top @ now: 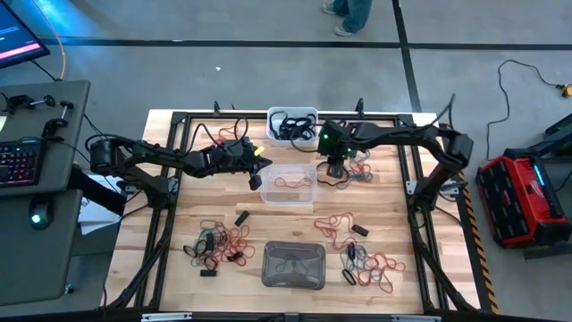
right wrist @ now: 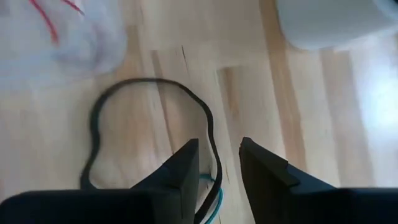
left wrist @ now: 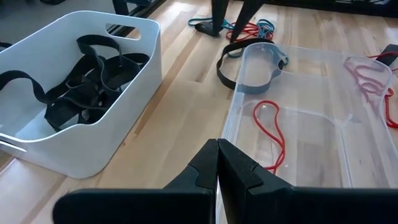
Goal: Sort rubber bands into baskets
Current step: Put the black rubber band into the white bin
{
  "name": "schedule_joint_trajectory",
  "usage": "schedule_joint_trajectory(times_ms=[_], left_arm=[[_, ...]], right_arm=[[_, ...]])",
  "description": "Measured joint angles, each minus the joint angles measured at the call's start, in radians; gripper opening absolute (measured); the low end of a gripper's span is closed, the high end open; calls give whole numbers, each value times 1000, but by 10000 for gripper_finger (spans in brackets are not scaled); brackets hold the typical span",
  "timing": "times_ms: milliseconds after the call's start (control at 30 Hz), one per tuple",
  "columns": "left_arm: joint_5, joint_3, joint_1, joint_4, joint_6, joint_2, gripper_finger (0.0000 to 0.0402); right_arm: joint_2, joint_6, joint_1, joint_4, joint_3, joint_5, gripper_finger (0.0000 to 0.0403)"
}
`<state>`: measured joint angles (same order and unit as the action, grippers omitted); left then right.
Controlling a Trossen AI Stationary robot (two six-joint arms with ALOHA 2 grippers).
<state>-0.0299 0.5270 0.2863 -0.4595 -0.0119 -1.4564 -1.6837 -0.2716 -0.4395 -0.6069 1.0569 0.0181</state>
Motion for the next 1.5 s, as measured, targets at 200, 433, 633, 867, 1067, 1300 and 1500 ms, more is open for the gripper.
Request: schedule_joint_trajectory(times_ms=[200,433,633,867,1067,1300,1500], left_arm=[[0,0,0,4,0,0,0],[0,0,0,23,0,0,0],[0,0,0,23,0,0,0],[0,0,0,23,-4,0,0],[-1,0,0,22,-18,0,0],[-4,0,0,12,-18,0,0],[-4,0,0,12,-18,0,0]], right_arm=[[-75,-46,-12,29,0,0,108],[-131,-52,-28,29,0,-8,94],[-138,-72,-32,23,6,-19,25],[-137,-79,-16,-43,58,-11,2],[-71,-67,13,-84,101,5,1],[40,-10,22,-101,164,8,1],[60,55,48,-54,233,89,0]])
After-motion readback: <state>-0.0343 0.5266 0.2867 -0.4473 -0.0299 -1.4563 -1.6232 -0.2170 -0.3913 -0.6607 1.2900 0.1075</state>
